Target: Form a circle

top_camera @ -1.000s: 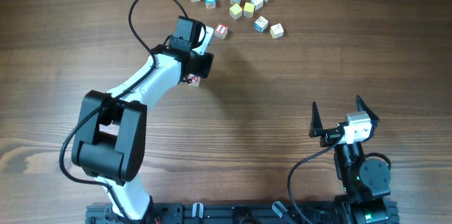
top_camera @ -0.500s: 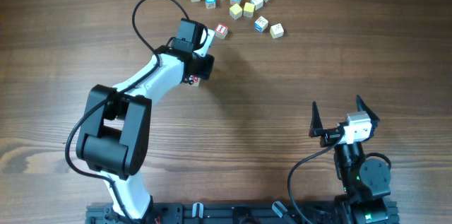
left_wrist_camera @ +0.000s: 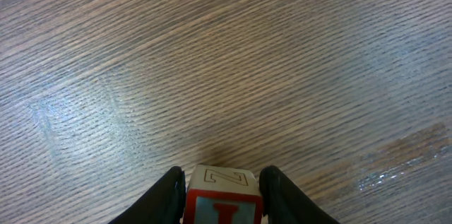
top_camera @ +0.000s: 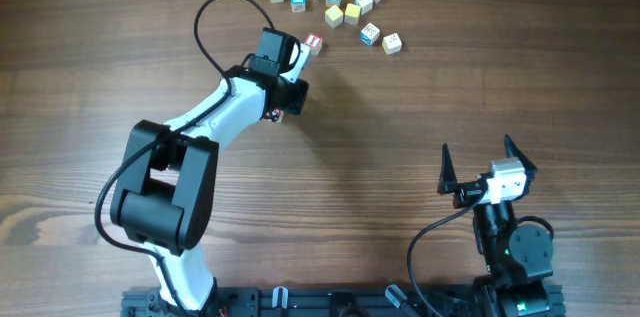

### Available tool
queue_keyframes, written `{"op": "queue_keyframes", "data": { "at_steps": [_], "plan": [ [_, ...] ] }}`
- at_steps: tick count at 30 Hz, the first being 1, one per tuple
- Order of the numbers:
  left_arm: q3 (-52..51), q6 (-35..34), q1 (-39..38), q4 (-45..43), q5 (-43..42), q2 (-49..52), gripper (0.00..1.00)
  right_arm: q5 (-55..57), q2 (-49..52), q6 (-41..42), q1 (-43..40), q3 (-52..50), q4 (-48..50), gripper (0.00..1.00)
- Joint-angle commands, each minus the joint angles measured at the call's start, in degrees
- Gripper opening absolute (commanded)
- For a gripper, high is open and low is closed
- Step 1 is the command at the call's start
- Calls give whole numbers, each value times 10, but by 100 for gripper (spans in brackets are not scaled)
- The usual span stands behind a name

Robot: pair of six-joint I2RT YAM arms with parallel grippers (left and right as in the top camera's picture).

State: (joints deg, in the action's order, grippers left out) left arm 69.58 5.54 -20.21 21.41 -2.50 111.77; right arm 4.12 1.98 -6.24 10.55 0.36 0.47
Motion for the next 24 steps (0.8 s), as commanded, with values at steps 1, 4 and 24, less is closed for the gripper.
{"op": "queue_keyframes", "data": {
  "at_steps": [1,4,24],
  "plan": [
    [-2,2,-7,1,-7,0,38,-5,-3,2,-3,0,3,100],
    [-2,2,-7,1,-6,-10,38,-5,-3,2,-3,0,3,100],
    [-2,2,-7,-28,17,-16,52,-5,-3,3,-3,0,3,100]
  ]
}}
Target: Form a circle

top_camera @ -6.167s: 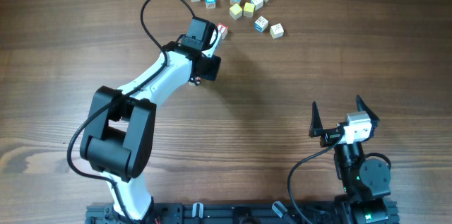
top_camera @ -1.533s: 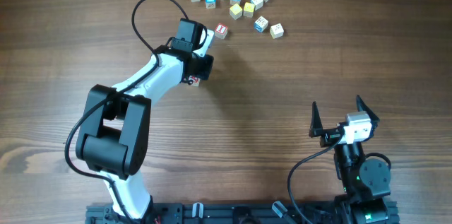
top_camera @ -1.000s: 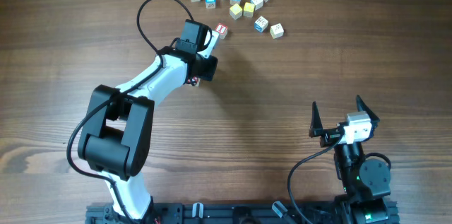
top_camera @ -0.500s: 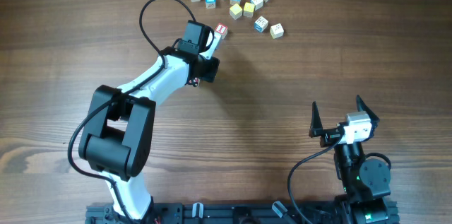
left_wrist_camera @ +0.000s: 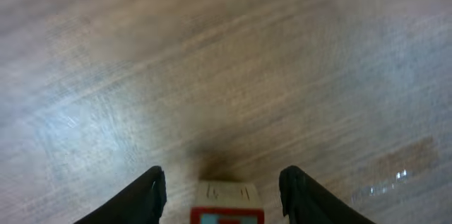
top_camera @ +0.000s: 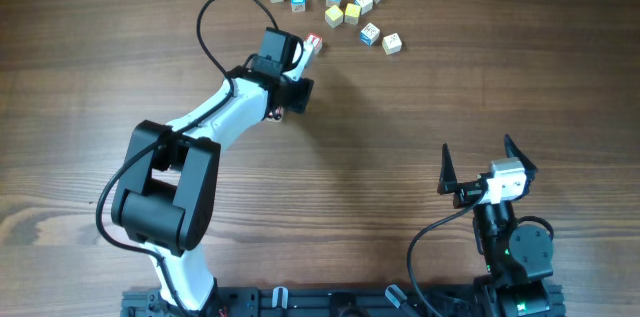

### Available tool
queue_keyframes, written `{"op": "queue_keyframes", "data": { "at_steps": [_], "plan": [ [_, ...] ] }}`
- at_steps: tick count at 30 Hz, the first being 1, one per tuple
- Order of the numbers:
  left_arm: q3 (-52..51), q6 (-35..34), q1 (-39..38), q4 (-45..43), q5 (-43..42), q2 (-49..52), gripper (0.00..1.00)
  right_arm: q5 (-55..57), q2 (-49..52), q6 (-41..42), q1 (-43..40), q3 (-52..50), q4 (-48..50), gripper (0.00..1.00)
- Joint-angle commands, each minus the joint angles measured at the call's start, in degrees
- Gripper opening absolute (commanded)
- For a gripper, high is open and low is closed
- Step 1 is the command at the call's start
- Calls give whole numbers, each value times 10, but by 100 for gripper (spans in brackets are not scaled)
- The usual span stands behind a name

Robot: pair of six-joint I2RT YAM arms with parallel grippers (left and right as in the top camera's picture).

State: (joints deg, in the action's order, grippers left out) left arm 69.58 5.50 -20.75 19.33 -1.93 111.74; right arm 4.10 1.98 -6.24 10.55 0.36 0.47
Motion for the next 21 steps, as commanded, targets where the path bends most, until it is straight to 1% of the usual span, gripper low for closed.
{"op": "queue_keyframes", "data": {
  "at_steps": [1,3,5,9,12,14,16,17,19,20,21],
  "plan": [
    [-2,0,-2,-4,11,-16,47,-5,-3,2,-3,0,3,100],
    [-2,0,-3,-1,11,-16,45,-5,-3,2,-3,0,3,100],
    [-2,0,-8,6,11,-16,40,-5,-3,3,-3,0,3,100],
    [-2,0,-16,10,12,-16,38,-5,-3,2,-3,0,3,100],
    [-2,0,-15,15,16,-16,39,-5,-3,3,-3,0,3,100],
    [-2,0,-15,14,16,-16,47,-5,-3,3,-3,0,3,100],
    [-2,0,-15,11,16,-16,48,-5,-3,2,-3,0,3,100],
    [-2,0,-15,10,16,-16,47,-5,-3,2,-3,0,3,100],
    [-2,0,-15,10,16,-16,38,-5,-3,2,-3,0,3,100],
    [-2,0,-15,10,16,-16,35,-5,-3,3,-3,0,3,100],
    [-2,0,-15,10,16,-16,35,-5,-3,2,-3,0,3,100]
  ]
}}
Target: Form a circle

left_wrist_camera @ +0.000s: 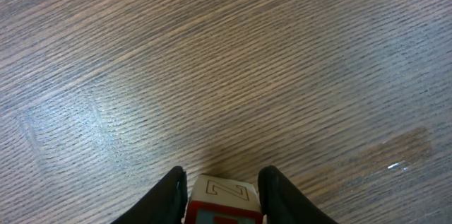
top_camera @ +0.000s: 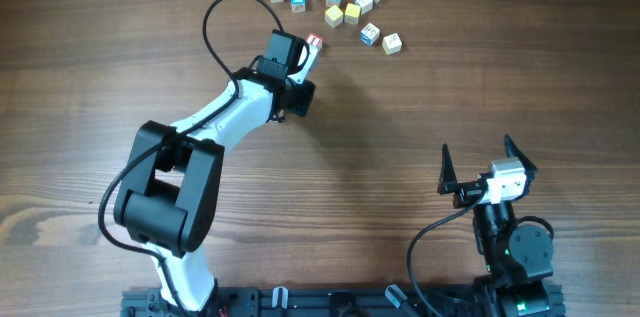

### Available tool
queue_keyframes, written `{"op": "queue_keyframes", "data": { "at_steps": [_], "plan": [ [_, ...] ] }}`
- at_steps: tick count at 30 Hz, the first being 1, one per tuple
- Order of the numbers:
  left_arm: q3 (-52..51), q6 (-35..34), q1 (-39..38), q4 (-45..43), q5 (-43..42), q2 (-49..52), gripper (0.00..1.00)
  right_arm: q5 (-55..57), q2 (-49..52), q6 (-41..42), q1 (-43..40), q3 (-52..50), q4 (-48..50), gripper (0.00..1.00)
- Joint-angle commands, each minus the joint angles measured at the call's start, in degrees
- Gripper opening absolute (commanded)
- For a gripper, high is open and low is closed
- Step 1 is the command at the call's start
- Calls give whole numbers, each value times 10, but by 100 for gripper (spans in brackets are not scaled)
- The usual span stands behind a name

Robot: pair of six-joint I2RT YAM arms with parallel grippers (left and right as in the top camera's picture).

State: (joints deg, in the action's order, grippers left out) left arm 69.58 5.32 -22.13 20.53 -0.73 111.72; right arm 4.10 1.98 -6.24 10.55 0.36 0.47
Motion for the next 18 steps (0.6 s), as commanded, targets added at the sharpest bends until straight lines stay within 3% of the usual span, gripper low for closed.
{"op": "queue_keyframes", "data": {
  "at_steps": [1,4,11,15,18],
  "plan": [
    [-2,-1,-2,-2,9,-15,35,-5,-3,2,-3,0,3,100],
    [-2,-28,-2,-2,54,-15,38,-5,-3,3,-3,0,3,100],
    [-2,-28,-2,-9,53,-16,49,-5,-3,3,-3,0,3,100],
    [-2,-28,-2,-8,53,-16,39,-5,-3,2,-3,0,3,100],
    [-2,-28,-2,-4,53,-16,38,-5,-3,3,-3,0,3,100]
  ]
}}
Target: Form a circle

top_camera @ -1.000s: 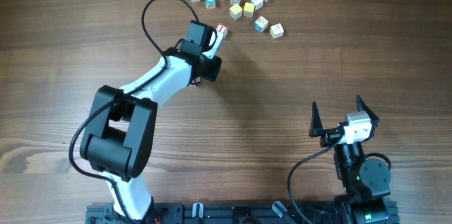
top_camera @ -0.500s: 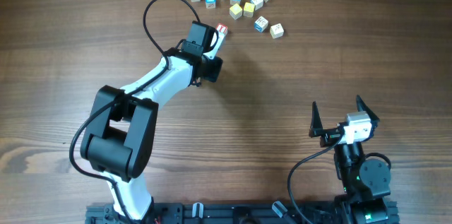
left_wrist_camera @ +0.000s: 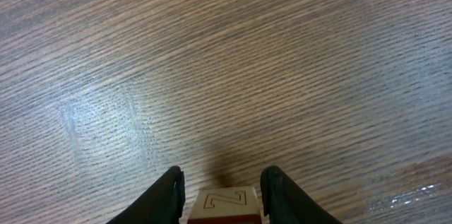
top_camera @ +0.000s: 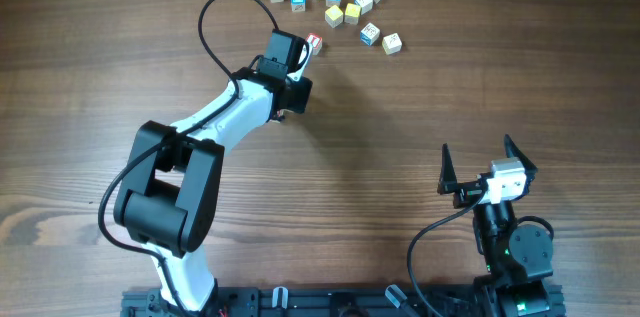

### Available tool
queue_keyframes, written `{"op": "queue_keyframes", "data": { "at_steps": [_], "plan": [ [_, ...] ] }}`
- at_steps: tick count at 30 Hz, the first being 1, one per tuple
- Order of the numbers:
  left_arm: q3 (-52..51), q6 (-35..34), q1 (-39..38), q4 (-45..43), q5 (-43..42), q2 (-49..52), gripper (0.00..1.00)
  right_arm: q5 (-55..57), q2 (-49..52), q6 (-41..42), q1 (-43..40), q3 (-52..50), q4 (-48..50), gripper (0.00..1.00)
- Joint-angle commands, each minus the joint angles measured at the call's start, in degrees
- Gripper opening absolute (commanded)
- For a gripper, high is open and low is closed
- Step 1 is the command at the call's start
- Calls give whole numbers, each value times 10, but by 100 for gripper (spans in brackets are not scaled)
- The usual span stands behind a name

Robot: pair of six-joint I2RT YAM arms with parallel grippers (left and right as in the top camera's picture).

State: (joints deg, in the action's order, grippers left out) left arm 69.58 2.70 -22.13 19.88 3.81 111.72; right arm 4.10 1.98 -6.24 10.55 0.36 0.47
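A red-sided letter block (top_camera: 314, 43) with a cream top rests on the wood table just below the loose arc of other blocks. In the left wrist view the same block (left_wrist_camera: 224, 201) shows a "Z" outline on top and sits between the two dark fingers. My left gripper (top_camera: 308, 49) is shut on it, fingers (left_wrist_camera: 175, 189) close against its sides. Far off at the near right, my right gripper (top_camera: 476, 147) stands open and holds nothing.
Several letter blocks (top_camera: 345, 7) in green, blue, yellow and cream lie in a rough arc at the far edge, with a red "Y" block at its left end. The edge of a pale block shows at the top of the left wrist view. A black cable (top_camera: 215, 17) loops over the left arm.
The left wrist view has shifted a little: the red block sits lower between the fingers and a pale block's edge now shows at the top. The right arm has not moved.
My left gripper was shut on the red block below the arc. Then its fingers stood wide apart with the block on the table between them. Then they were closed on the block again, and they still are, at nearly the same spot.
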Motion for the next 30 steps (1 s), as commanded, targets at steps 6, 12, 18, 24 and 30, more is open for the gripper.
{"op": "queue_keyframes", "data": {
  "at_steps": [6,12,18,24,30],
  "plan": [
    [-2,-2,-2,4,7,-16,46,-5,-3,2,-3,0,3,100],
    [-2,-2,-3,14,2,-16,42,-5,-3,3,-3,0,3,100],
    [-2,-2,-9,16,-3,-16,40,-5,-3,2,-3,0,3,100],
    [-2,-2,-14,19,-3,-16,39,-5,-3,3,-3,0,3,100],
    [-2,-2,-14,20,-3,-16,39,-5,-3,3,-3,0,3,100]
  ]
}}
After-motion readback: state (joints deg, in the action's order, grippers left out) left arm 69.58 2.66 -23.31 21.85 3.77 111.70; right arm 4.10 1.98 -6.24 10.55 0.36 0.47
